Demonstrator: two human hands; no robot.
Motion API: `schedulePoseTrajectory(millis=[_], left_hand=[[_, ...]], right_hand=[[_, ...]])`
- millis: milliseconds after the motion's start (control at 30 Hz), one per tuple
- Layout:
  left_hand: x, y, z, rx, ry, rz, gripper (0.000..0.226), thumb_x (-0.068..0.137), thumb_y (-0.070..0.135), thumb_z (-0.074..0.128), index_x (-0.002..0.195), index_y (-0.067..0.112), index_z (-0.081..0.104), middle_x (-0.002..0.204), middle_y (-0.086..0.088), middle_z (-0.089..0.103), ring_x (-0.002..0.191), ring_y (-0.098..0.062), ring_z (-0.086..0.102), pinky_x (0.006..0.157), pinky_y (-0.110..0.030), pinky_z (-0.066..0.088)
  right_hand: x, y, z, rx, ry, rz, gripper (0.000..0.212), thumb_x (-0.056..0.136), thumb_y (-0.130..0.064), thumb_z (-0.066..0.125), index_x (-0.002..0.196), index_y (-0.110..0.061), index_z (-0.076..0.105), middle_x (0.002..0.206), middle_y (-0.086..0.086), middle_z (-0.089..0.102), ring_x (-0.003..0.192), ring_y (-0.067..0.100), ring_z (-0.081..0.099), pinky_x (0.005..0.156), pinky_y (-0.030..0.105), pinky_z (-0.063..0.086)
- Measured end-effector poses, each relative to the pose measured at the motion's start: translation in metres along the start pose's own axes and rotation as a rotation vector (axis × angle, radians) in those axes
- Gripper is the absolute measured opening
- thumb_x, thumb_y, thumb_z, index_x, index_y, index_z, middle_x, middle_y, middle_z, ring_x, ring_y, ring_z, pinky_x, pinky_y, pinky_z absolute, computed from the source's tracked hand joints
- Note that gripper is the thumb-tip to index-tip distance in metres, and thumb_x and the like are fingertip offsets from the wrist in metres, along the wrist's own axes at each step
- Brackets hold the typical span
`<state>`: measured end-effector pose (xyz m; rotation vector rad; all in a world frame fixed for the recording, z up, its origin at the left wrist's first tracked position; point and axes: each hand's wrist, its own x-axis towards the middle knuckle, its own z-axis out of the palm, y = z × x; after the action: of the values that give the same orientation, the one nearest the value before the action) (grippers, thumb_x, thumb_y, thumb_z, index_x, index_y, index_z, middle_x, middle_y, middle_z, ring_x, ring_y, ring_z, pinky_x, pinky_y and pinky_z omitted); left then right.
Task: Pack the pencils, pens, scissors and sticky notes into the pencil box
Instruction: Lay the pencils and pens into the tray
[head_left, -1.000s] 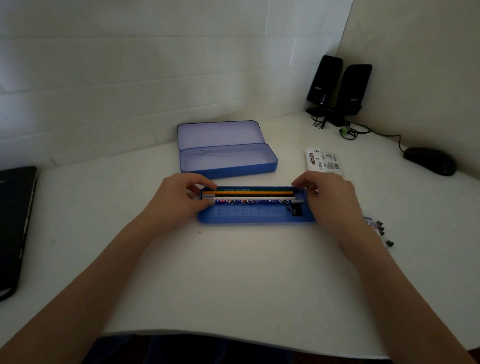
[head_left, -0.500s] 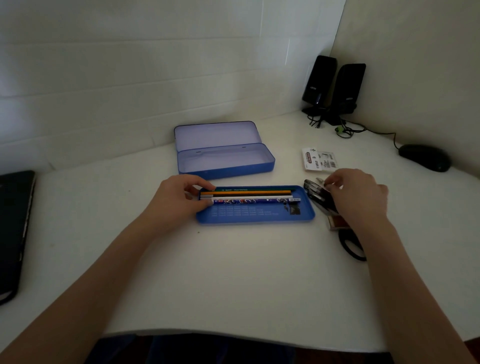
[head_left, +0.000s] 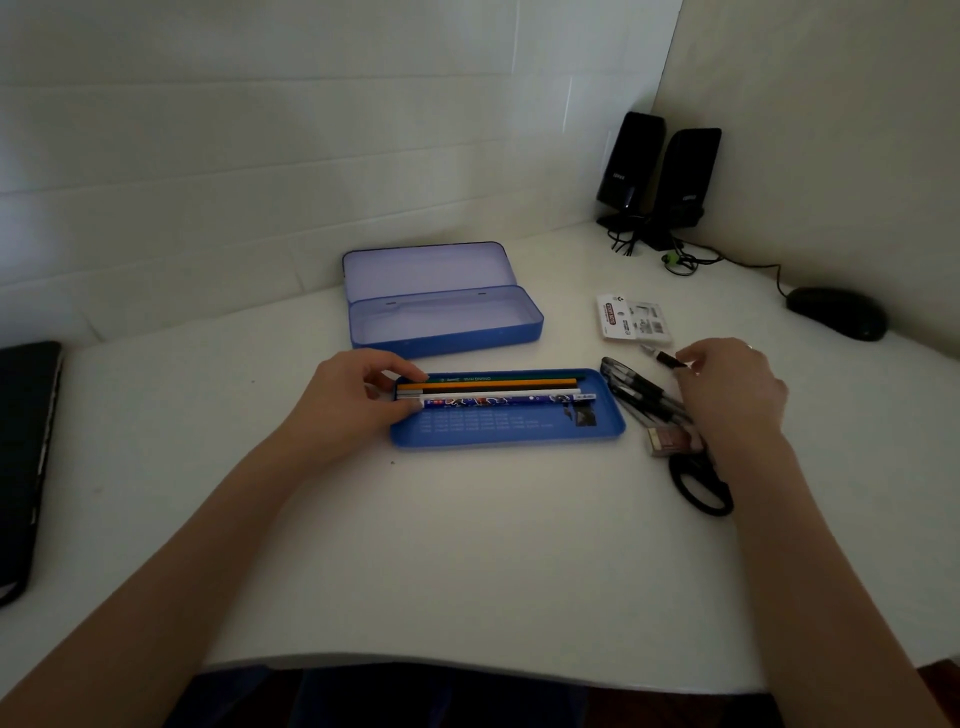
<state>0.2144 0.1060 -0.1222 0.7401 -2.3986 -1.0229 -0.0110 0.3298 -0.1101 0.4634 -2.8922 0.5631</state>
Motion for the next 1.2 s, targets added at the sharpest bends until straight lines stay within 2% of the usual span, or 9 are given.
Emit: schedulePoseTrajectory(millis=[133, 367, 500, 633, 767, 833, 933, 1067, 1200], left_hand=[[-0.001, 0.0, 0.0, -0.009, 0.004, -0.007, 0.02, 0.073, 0.015, 0.075, 0.087, 0.028, 0.071, 0.08, 0.01, 0.062, 0.069, -0.006, 0.054, 0.057, 0.001, 0.038], [-0.002, 0.001, -0.001, -0.006, -0.001, -0.011, 0.02, 0.074, 0.017, 0.075, 0.085, 0.032, 0.069, 0.081, 0.01, 0.062, 0.071, -0.005, 0.055, 0.057, -0.001, 0.039], [-0.002, 0.002, -0.001, -0.026, -0.004, -0.008, 0.022, 0.073, 0.016, 0.076, 0.08, 0.036, 0.067, 0.081, 0.01, 0.062, 0.07, -0.006, 0.054, 0.057, -0.002, 0.039], [-0.002, 0.002, -0.001, -0.026, -0.008, -0.018, 0.022, 0.074, 0.016, 0.075, 0.08, 0.035, 0.067, 0.079, 0.011, 0.06, 0.069, -0.006, 0.054, 0.058, -0.005, 0.038], [-0.002, 0.001, -0.001, -0.03, -0.012, -0.021, 0.019, 0.074, 0.016, 0.075, 0.085, 0.031, 0.069, 0.077, 0.011, 0.06, 0.066, -0.006, 0.052, 0.054, -0.002, 0.039], [-0.001, 0.001, -0.001, -0.025, -0.016, -0.019, 0.019, 0.075, 0.017, 0.074, 0.084, 0.033, 0.069, 0.078, 0.009, 0.061, 0.066, -0.007, 0.053, 0.056, -0.005, 0.039], [0.0, -0.002, -0.001, -0.051, -0.023, -0.027, 0.017, 0.077, 0.019, 0.073, 0.083, 0.035, 0.069, 0.082, 0.003, 0.064, 0.069, -0.009, 0.057, 0.062, -0.011, 0.041], [0.001, -0.003, -0.002, -0.065, -0.028, -0.018, 0.019, 0.077, 0.017, 0.072, 0.084, 0.034, 0.07, 0.081, 0.0, 0.066, 0.066, -0.009, 0.058, 0.059, -0.008, 0.043], [0.001, -0.002, -0.003, -0.067, -0.03, -0.01, 0.022, 0.075, 0.014, 0.073, 0.082, 0.034, 0.069, 0.077, 0.007, 0.065, 0.066, -0.008, 0.058, 0.059, -0.004, 0.043]], right_hand=[[0.002, 0.003, 0.004, -0.023, -0.056, 0.01, 0.032, 0.089, -0.017, 0.053, 0.12, -0.022, 0.06, 0.123, 0.011, 0.056, 0.116, 0.03, 0.048, 0.096, 0.044, 0.035], [0.005, 0.004, 0.005, -0.065, -0.017, 0.027, 0.024, 0.089, -0.016, 0.051, 0.106, -0.02, 0.067, 0.114, 0.014, 0.058, 0.114, 0.032, 0.045, 0.092, 0.041, 0.034], [0.001, -0.001, 0.008, -0.079, -0.016, -0.032, 0.024, 0.091, -0.017, 0.047, 0.107, -0.02, 0.064, 0.113, 0.012, 0.06, 0.111, 0.031, 0.048, 0.092, 0.042, 0.033], [-0.012, -0.02, 0.001, 0.288, 0.037, -0.225, 0.017, 0.093, -0.016, 0.049, 0.102, -0.02, 0.062, 0.103, 0.007, 0.069, 0.091, 0.024, 0.062, 0.084, 0.039, 0.049], [-0.041, -0.05, -0.004, 0.566, -0.159, -0.528, 0.015, 0.088, -0.015, 0.06, 0.094, -0.025, 0.068, 0.091, -0.006, 0.067, 0.083, 0.009, 0.059, 0.075, 0.022, 0.047], [-0.054, -0.063, 0.003, 0.54, -0.275, -0.667, 0.016, 0.086, -0.015, 0.063, 0.096, -0.024, 0.07, 0.094, -0.01, 0.064, 0.087, 0.005, 0.056, 0.08, 0.014, 0.044], [-0.067, -0.079, 0.02, 0.436, -0.391, -0.822, 0.02, 0.085, -0.012, 0.062, 0.1, -0.021, 0.073, 0.099, -0.003, 0.063, 0.091, 0.008, 0.056, 0.085, 0.016, 0.043], [-0.07, -0.09, 0.027, 0.35, -0.422, -0.884, 0.028, 0.087, -0.009, 0.057, 0.106, -0.024, 0.07, 0.106, -0.002, 0.065, 0.097, 0.013, 0.056, 0.09, 0.027, 0.046], [-0.071, -0.099, 0.025, 0.287, -0.412, -0.904, 0.028, 0.086, -0.011, 0.057, 0.106, -0.026, 0.069, 0.103, -0.002, 0.064, 0.096, 0.014, 0.054, 0.086, 0.03, 0.046]])
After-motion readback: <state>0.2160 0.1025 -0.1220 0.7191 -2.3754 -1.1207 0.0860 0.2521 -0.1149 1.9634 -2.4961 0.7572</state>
